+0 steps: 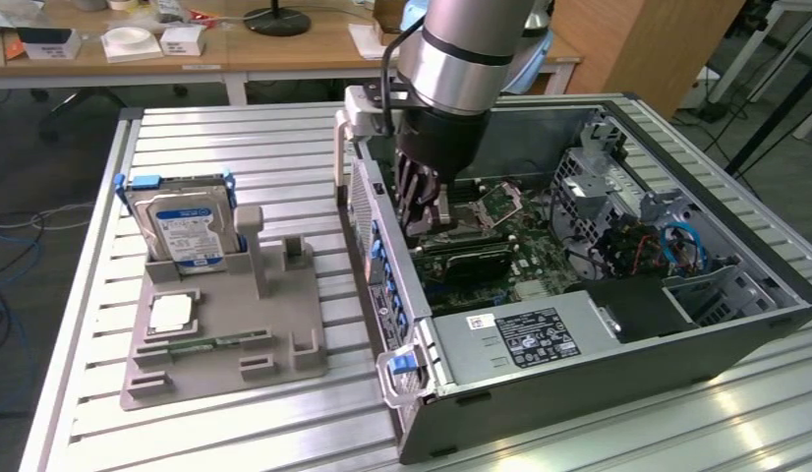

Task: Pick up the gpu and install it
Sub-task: 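Press down on the gpu until it lock into place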

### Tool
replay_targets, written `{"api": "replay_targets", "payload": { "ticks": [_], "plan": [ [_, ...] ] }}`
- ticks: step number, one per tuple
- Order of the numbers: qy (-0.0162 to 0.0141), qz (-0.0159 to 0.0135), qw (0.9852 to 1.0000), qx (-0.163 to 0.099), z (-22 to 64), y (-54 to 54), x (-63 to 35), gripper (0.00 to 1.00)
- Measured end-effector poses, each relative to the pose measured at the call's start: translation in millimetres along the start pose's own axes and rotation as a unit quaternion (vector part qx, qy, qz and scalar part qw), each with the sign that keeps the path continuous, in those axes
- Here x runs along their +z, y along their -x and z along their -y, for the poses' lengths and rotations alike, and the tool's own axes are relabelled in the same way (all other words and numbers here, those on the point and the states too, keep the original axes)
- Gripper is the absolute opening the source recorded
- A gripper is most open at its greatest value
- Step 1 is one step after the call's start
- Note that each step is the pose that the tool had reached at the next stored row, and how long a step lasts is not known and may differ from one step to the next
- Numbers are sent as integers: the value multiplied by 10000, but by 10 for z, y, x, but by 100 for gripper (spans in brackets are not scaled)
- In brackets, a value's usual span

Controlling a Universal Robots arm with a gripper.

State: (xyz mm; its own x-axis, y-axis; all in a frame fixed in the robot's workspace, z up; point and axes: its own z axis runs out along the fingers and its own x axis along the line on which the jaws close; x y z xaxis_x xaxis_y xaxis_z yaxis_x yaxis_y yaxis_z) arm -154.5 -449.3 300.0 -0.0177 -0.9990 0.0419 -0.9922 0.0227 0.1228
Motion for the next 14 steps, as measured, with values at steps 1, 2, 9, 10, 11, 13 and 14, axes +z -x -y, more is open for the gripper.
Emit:
{"api": "replay_targets", "payload": {
  "ticks": [1, 2, 9, 10, 11, 13, 14],
  "plan": [
    [0, 0, 10000, 0, -1, 0, 1, 11],
    [1, -1, 10000, 0, -1, -1, 3, 11],
    [1, 10, 10000, 0, 1, 1, 24, 11],
    [1, 10, 10000, -1, 2, 1, 28, 11],
    [1, 10, 10000, -1, 3, 1, 33, 11],
    [3, 9, 10000, -1, 4, 1, 41, 11],
    [3, 10, 10000, -1, 4, 1, 45, 11]
  ]
}}
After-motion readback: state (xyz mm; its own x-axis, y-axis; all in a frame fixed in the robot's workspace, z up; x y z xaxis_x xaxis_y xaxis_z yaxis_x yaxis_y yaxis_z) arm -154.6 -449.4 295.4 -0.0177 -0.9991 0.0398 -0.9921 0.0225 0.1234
